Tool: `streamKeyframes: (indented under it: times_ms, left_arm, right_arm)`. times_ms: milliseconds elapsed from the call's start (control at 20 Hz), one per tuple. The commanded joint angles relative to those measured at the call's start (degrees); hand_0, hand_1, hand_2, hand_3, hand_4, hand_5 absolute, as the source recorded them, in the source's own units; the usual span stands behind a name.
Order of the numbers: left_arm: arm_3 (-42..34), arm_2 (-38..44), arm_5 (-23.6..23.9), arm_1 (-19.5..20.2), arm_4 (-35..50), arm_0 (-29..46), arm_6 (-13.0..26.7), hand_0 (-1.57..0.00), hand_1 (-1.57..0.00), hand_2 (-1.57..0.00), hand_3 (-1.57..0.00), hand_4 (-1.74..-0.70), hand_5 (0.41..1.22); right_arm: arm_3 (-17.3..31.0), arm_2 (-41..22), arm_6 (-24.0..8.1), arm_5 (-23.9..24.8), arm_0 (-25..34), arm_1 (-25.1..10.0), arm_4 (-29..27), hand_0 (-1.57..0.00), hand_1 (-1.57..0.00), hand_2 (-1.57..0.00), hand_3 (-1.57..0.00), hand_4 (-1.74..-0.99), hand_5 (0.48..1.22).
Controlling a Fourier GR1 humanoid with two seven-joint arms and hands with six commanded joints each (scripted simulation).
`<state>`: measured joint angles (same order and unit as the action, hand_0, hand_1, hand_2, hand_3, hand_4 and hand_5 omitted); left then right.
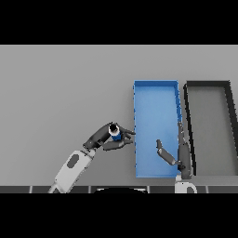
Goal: Pick up the blue pipe and place it into the blue bin.
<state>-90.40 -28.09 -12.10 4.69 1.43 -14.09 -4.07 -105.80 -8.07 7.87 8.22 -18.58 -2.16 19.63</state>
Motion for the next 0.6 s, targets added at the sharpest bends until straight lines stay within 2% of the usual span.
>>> streamKeyframes:
  times_ms: [0,50,150,200,250,350,450,550]
  left_arm:
    - [0.35,0.54,-0.05,0.0,-0.11,-0.17,-0.14,-1.57,-1.57,-1.57,-1.57,-1.47,1.22]
    - [0.1,0.18,-0.48,-0.15,-0.52,0.37,-0.03,-1.57,-1.57,-1.57,-1.57,-1.47,1.22]
    - [1.21,0.6,-1.26,-0.79,-0.92,-0.05,0.21,-1.57,-1.57,-1.57,-1.57,-1.47,1.22]
    - [0.68,0.64,-1.74,-0.9,-0.93,0.23,0.06,-1.57,-1.57,-1.57,-1.57,-1.47,1.221]
    - [0.62,0.78,-1.81,-1.16,-1.25,0.38,-0.2,-1.57,-1.57,-1.57,-1.57,-1.47,1.221]
    - [0.5,0.55,-2.33,-1.73,-1.93,1.38,-0.63,-1.57,-1.57,-1.57,-1.57,-1.47,1.221]
    - [-0.34,1.06,-3.08,-1.53,-2.12,1.45,-0.69,-1.57,-1.57,-1.57,-1.57,-1.47,1.221]
    - [-1.09,1.14,-3.0,-2.65,-2.27,1.21,1.31,-1.57,-1.57,-1.57,-1.57,-1.47,1.221]
  right_arm:
    - [-2.82,-1.19,-0.02,2.39,-3.98,1.76,2.39,0.0,0.0,0.0,0.0,-1.188,0.643]
    - [-4.31,-1.85,-0.44,3.98,-6.32,2.95,4.11,0.0,0.0,0.0,0.0,-1.191,0.642]
    - [-6.78,-2.88,-1.98,5.05,-7.17,4.42,5.66,0.0,0.0,-0.02,0.0,-1.187,0.642]
    - [-8.52,-2.84,0.6,3.0,-7.26,4.15,1.96,0.0,0.0,-0.04,0.0,-1.195,0.648]
    - [-10.23,-3.31,1.67,-0.04,-7.79,3.87,-2.05,0.0,-0.01,-0.07,0.0,-1.198,0.641]
    - [-13.92,-4.56,-1.32,-6.62,-6.94,1.83,-7.95,0.0,-0.03,-0.11,0.0,-1.209,0.609]
    - [-15.2,-4.4,-9.9,-11.84,-3.4,-1.02,-11.68,0.0,-0.02,-0.12,0.0,-1.224,0.6]
    - [-16.41,-5.09,-15.97,-16.11,0.9,-3.13,-14.45,0.0,-0.01,-0.11,0.0,-1.237,0.577]
